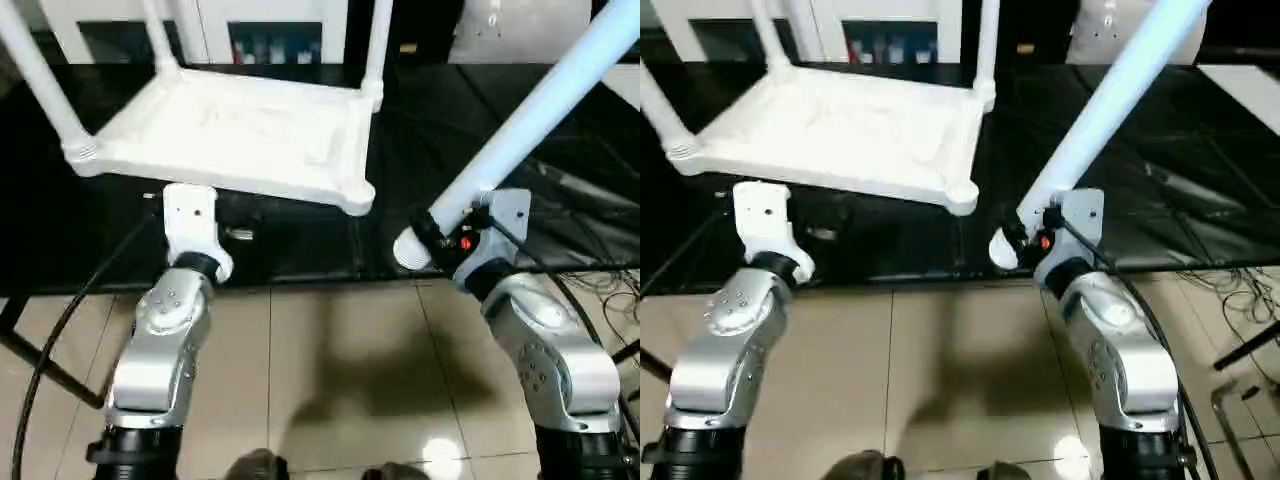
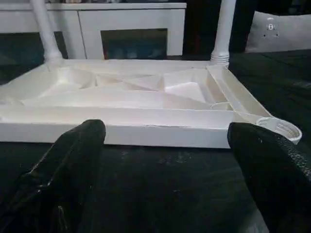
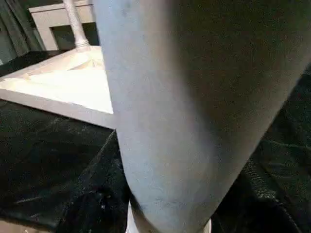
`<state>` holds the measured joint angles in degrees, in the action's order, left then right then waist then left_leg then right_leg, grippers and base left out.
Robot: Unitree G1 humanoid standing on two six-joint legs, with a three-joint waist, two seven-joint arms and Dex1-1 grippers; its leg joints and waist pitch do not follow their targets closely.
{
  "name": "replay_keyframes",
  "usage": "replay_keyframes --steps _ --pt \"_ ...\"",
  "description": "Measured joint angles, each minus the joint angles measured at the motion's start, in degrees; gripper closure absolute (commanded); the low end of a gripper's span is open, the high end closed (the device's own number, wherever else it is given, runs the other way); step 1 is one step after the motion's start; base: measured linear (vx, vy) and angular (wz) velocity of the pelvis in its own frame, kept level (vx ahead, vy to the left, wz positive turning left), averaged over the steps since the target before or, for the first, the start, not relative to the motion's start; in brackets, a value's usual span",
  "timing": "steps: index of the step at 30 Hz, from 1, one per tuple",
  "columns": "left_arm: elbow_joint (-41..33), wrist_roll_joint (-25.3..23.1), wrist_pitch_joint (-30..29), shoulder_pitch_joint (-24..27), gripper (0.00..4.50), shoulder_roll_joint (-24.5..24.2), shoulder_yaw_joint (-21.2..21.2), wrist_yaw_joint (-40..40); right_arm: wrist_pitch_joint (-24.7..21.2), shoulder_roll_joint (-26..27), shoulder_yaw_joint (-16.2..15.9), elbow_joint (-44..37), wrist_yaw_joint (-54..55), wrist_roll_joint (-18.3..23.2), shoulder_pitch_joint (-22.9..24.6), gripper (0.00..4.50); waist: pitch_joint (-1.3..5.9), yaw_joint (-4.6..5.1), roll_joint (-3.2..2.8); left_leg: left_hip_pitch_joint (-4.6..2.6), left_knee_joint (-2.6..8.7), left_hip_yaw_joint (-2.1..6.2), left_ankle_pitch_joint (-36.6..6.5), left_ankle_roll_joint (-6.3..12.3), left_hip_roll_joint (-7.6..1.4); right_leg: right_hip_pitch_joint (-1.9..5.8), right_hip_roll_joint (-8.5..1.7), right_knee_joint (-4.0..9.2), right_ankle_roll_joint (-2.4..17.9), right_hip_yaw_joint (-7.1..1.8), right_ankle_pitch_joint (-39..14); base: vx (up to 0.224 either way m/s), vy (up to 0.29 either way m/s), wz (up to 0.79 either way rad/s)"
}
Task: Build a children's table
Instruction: Move to table
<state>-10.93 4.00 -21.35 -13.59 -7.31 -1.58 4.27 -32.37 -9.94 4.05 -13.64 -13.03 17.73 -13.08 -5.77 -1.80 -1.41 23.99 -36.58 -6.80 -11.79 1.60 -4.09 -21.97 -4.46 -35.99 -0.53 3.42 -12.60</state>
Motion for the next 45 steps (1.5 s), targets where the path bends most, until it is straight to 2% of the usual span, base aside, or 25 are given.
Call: replay_keyframes --steps 4,11,15,19,20,21,23,24,25,26,28,29,30,32,33,34,36,38,39,40,41,42,43,44,45 --pt "0.00 -0.39 0.06 0.00 0.00 -0.23 0.41 0.48 0.01 0.00 0.00 0.00 0.04 -0.01 0.24 2.64 -0.04 0.02 0.05 -0.30 0.32 -0.05 -0.01 0.00 0.00 0.28 0.00 0.53 -0.14 0.04 -0.08 0.000 0.000 0.00" --pt "-0.05 -0.51 0.25 0.00 0.00 -0.23 1.09 0.53 0.16 -0.31 -0.06 0.01 -0.15 -0.13 0.20 2.64 -0.09 0.66 0.15 -2.98 2.42 -0.29 -0.26 0.17 -0.14 3.34 0.09 3.67 -0.28 0.57 -0.19 0.062 0.011 -0.03" --pt "-0.04 -0.68 0.31 -0.02 0.00 -0.16 1.52 0.53 0.20 -0.45 -0.10 0.03 -0.23 -0.30 0.10 2.64 0.00 1.24 0.19 -3.51 2.55 -0.48 -1.40 0.44 -0.09 4.11 0.06 4.04 -0.11 0.56 -0.36 0.119 -0.002 0.02" --pt "-0.04 -0.93 0.31 -0.20 0.00 0.02 1.55 0.53 0.21 -1.36 -0.06 0.12 -0.33 -0.60 0.04 2.64 0.18 0.85 0.17 -3.10 1.99 -0.45 -2.40 1.66 -0.05 4.16 0.07 3.84 -0.18 0.66 -1.62 0.086 -0.003 0.02" --pt "-0.04 -0.94 0.31 -0.21 0.00 0.00 1.53 0.53 0.21 -1.34 -0.09 0.19 -0.39 -0.60 0.01 2.64 0.22 1.02 0.12 -3.27 1.94 -0.26 -2.64 1.86 0.01 3.91 0.09 3.49 0.14 0.75 -1.92 0.171 -0.010 0.03" --pt "0.01 -0.96 0.34 -0.08 0.00 -0.24 1.38 0.52 0.20 -1.18 -0.63 0.39 -0.58 -0.62 -0.34 2.64 0.25 1.65 0.34 -3.60 1.88 0.00 -2.97 1.86 0.42 2.66 0.11 1.04 2.05 0.58 -2.81 0.171 -0.010 0.03" --pt "0.01 -0.98 0.36 -0.11 0.00 -0.39 1.13 0.51 0.28 -0.98 -1.58 0.37 -0.88 -0.61 -0.63 2.64 0.30 2.13 0.48 -4.21 1.30 0.11 -3.80 1.68 0.58 -0.37 -0.01 -4.71 0.20 -0.47 -3.71 0.107 -0.046 0.07" --pt "-0.01 -0.97 0.42 -0.18 0.00 -0.40 1.12 0.51 0.28 -1.02 -1.95 0.37 -1.05 -0.63 -0.63 2.64 0.60 2.21 1.06 -4.52 1.26 -0.06 -4.09 1.45 0.84 -2.18 -0.05 -4.74 -0.93 -1.25 -3.44 0.100 -0.093 0.13" --pt "-0.01 -0.97 0.48 -0.24 0.00 -0.39 1.15 0.51 0.31 -1.05 -2.06 0.37 -1.17 -0.64 -0.62 2.64 0.70 2.23 1.98 -4.90 1.20 -0.24 -4.32 1.13 1.45 -2.59 -0.61 -2.21 -0.91 -1.78 -2.78 0.048 -0.066 0.07" --pt "0.00 -0.98 0.60 -0.29 0.00 -0.37 1.17 0.51 0.38 -1.30 -2.10 0.35 -1.22 -0.65 -0.71 2.64 0.74 2.02 3.29 -4.92 0.46 -0.53 -4.93 0.61 2.33 -2.17 -1.18 -1.15 -1.40 -2.99 0.19 0.072 -0.102 0.14" --pt "0.20 -0.93 0.56 0.03 0.00 0.95 2.64 0.62 0.40 -2.38 -1.27 0.66 -1.18 -1.34 -0.19 2.64 0.28 0.72 2.45 -4.68 -3.72 0.37 -6.57 3.98 1.52 -0.07 -0.40 -0.74 -0.31 -2.79 -0.77 0.075 -0.085 0.04" --pt "0.19 -0.94 0.57 -0.02 0.00 1.02 2.93 0.63 0.40 -2.39 -1.09 0.75 -1.18 -1.45 -0.19 2.64 0.26 0.50 2.43 -4.06 -5.14 0.69 -6.51 3.47 1.02 0.69 -0.26 -0.49 -0.06 -2.61 -0.94 0.059 -0.049 -0.07" --pt "0.16 -0.96 0.58 -0.12 0.00 0.97 2.90 0.62 0.48 -2.53 -1.04 0.73 -1.21 -1.51 -0.21 2.64 0.32 0.04 2.16 -3.48 -5.09 1.33 -5.85 2.31 -0.27 1.75 0.26 -0.02 0.06 -2.40 -1.03 0.059 -0.023 -0.03" --pt "0.05 -0.97 0.66 -0.33 0.00 0.85 2.66 0.61 0.64 -2.54 -1.10 0.74 -1.26 -1.60 -0.31 2.64 0.35 -0.21 0.54 -2.82 -1.66 1.69 -3.72 -0.44 -3.28 3.11 1.47 0.47 0.14 -0.93 -1.34 0.064 0.016 -0.02" --pt "0.05 -0.99 0.71 -0.09 0.00 0.31 2.38 0.60 0.65 -2.08 -1.46 0.82 -1.29 -1.64 -0.29 2.64 0.35 0.07 0.22 -3.22 -1.55 1.61 -2.79 -3.28 -4.05 3.46 1.73 0.68 0.06 -0.78 -1.55 0.038 0.051 0.01" --pt "0.08 -1.03 0.71 -0.02 0.00 -0.12 2.04 0.59 0.65 -1.78 -2.21 0.83 -1.38 -1.62 -0.46 2.64 0.36 0.37 0.28 -3.53 -1.12 1.63 -2.75 -3.24 -3.89 2.99 1.71 0.86 1.65 -0.65 -2.15 0.091 0.097 0.02" --pt "0.17 -1.28 0.71 0.27 0.00 -0.89 1.13 0.59 0.65 -1.11 -3.53 0.81 -1.89 -1.54 -0.60 2.64 0.44 1.35 0.41 -4.17 -0.54 1.67 -3.02 -2.63 -3.20 2.33 1.11 -1.81 4.84 0.02 -3.83 0.123 0.099 0.03" --pt "0.17 -1.38 0.75 0.20 0.00 -0.92 0.79 0.64 0.66 -1.18 -3.49 0.82 -1.87 -1.58 -0.54 2.64 0.63 1.82 0.76 -4.83 -0.45 1.42 -3.42 -2.01 -2.53 1.14 0.91 -4.01 4.06 0.04 -3.58 0.090 0.042 0.05" --pt "0.15 -1.38 0.87 0.19 0.00 -0.73 0.93 0.69 0.71 -1.33 -3.39 0.81 -1.87 -1.58 -0.56 2.64 0.98 2.03 1.82 -5.10 -0.31 0.76 -3.57 -1.89 -1.72 0.65 0.27 -2.43 3.65 -0.33 -3.02 0.000 0.000 0.00" --pt "0.20 -1.39 0.99 0.20 0.00 -0.58 1.12 0.71 0.82 -1.62 -3.25 0.81 -1.89 -1.59 -0.44 2.64 1.16 2.06 2.56 -5.15 -0.37 0.44 -3.74 -1.83 -1.04 1.06 -0.18 -2.18 -0.37 -1.43 -2.31 0.083 -0.041 0.12" --pt "0.28 -1.39 0.99 0.21 0.00 0.17 1.53 0.71 0.82 -2.00 -2.73 0.87 -1.86 -1.67 -0.09 2.64 1.16 1.45 2.61 -4.82 -0.85 0.19 -4.36 0.06 -0.90 1.45 0.04 -1.91 0.02 -1.90 -2.51 0.095 -0.064 0.07" --pt "0.31 -1.35 1.00 0.21 0.00 0.75 3.03 1.14 0.81 -2.33 -2.00 1.22 -1.84 -1.83 0.09 2.64 1.15 0.73 2.35 -4.45 -2.53 0.50 -5.00 3.52 -0.95 2.32 0.39 -0.99 0.23 -1.80 -2.40 0.095 -0.064 0.07" --pt "0.31 -1.35 1.02 0.08 0.00 0.94 3.73 1.25 0.83 -2.54 -1.64 1.28 -1.85 -1.88 0.08 2.64 1.19 0.28 2.28 -3.69 -4.03 0.66 -4.88 3.33 -0.99 2.93 0.63 -0.50 0.28 -1.76 -2.40 0.098 -0.038 -0.07" --pt "0.30 -1.35 1.06 0.06 0.00 0.91 3.98 1.31 0.87 -2.60 -1.42 1.26 -1.85 -1.88 0.05 2.64 1.35 -0.21 1.81 -3.00 -4.11 0.95 -4.48 2.67 -1.43 3.54 1.10 0.06 0.32 -1.52 -2.40 0.093 -0.009 -0.05" --pt "0.30 -1.37 1.17 -0.06 0.00 0.75 3.91 1.32 1.18 -2.66 -1.21 1.23 -1.86 -1.88 -0.06 2.64 1.36 -0.38 0.94 -2.69 -2.37 1.17 -3.94 1.86 -2.32 4.26 1.65 0.54 0.38 -0.65 -2.47 0.153 0.036 -0.06"
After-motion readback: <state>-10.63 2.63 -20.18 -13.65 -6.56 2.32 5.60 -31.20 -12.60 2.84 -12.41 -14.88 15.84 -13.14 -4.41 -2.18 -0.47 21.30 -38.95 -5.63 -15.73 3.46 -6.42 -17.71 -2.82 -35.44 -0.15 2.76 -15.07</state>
